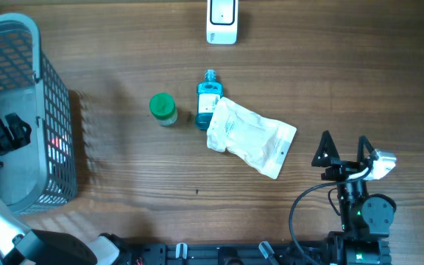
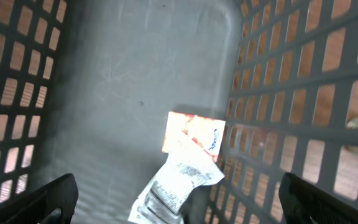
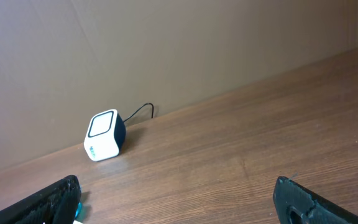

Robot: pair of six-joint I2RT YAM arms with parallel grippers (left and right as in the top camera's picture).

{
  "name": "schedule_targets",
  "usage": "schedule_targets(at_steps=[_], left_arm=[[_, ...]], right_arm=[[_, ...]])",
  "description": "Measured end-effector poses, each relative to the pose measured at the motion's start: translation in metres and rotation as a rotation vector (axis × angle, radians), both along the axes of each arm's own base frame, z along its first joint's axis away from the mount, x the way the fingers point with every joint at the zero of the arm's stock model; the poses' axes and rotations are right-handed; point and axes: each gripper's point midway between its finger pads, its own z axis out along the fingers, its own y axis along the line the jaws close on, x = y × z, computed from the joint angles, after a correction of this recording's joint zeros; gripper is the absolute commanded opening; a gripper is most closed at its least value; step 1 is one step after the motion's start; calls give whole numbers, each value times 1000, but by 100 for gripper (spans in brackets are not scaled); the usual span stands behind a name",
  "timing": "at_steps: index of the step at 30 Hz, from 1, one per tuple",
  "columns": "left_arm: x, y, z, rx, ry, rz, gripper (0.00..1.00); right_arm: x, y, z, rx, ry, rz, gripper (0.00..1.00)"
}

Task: Scan the item barcode
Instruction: 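Move the left gripper back into the basket toward the silver packet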

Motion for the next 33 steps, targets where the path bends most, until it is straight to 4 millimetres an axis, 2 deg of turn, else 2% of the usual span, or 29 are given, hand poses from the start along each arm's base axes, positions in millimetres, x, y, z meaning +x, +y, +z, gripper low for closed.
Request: schedule_targets(at_steps=[1,3,4,6,10,17,24,27,33], left_arm=[[0,1,0,10,4,-11,90],[-2,4,-1,29,17,-18,59],[-4,5,-1,40,27,-23,54],[-8,8,-3,59,52,-22,62],[-15,9,-5,73,88,-23,58],[-26,2,-13,41,139,-25,57],[-40,-6,-53,-25,194,-13,64],[-43,-10,-71,-44,209,-15,63],[-46,-13,-84,-60,224,-17,60]], right_arm=[[0,0,0,0,0,0,100],[0,0,0,0,0,0,99],[0,0,0,0,0,0,100],[0,0,0,0,0,0,100],[0,0,0,0,0,0,100],[0,0,0,0,0,0,100],[0,0,0,0,0,0,100],[0,0,0,0,0,0,100],[0,0,0,0,0,0,100]])
